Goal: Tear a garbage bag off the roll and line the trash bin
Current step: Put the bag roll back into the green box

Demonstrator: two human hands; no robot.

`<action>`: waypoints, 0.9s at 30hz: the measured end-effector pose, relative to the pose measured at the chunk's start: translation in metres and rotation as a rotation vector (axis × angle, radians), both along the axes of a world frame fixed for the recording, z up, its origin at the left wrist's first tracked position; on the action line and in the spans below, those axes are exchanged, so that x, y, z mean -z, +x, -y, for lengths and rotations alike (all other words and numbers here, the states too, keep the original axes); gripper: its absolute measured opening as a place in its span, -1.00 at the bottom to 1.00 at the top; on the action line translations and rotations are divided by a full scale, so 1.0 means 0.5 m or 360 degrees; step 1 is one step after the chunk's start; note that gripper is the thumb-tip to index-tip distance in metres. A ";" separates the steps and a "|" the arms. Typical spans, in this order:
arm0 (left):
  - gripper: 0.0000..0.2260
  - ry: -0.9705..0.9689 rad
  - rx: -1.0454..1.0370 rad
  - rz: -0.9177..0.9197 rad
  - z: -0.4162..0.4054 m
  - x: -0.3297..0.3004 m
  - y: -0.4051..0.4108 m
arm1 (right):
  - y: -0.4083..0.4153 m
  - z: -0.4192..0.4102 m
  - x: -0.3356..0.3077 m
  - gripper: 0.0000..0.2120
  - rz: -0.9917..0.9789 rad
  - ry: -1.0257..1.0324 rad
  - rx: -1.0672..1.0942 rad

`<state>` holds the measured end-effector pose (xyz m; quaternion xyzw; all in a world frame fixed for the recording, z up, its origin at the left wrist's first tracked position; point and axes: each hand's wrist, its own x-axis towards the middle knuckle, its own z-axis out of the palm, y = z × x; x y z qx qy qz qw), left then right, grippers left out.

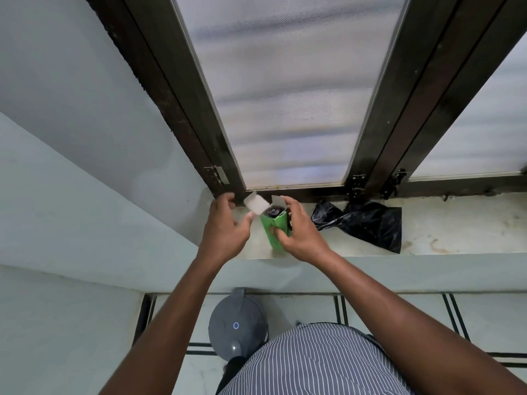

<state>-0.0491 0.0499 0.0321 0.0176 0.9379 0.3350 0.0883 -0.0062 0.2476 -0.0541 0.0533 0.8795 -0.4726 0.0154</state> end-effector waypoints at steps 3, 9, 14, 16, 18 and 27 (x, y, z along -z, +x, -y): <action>-0.68 0.0027 -0.0040 0.0425 -0.006 0.014 0.006 | 0.010 0.010 0.005 -0.43 -0.0108 -0.0008 0.0136; -0.62 0.0614 -0.0146 0.0485 -0.035 0.038 0.014 | 0.037 0.032 0.016 -0.43 -0.0236 0.0003 0.0100; -0.87 0.0698 -0.0161 0.0365 -0.035 0.044 0.010 | 0.050 0.033 0.008 -0.46 -0.0173 -0.0110 0.0081; -0.87 0.0649 -0.0152 0.0350 -0.033 0.048 0.012 | 0.052 0.030 0.001 -0.44 -0.0095 -0.0203 0.0139; -0.82 0.0596 -0.0153 0.0335 -0.028 0.053 0.014 | 0.051 0.024 -0.007 -0.44 -0.0045 -0.0284 0.0179; -0.61 0.0650 0.0074 0.0227 -0.035 0.082 0.026 | 0.032 0.008 -0.042 -0.68 -0.0066 -0.0037 0.0071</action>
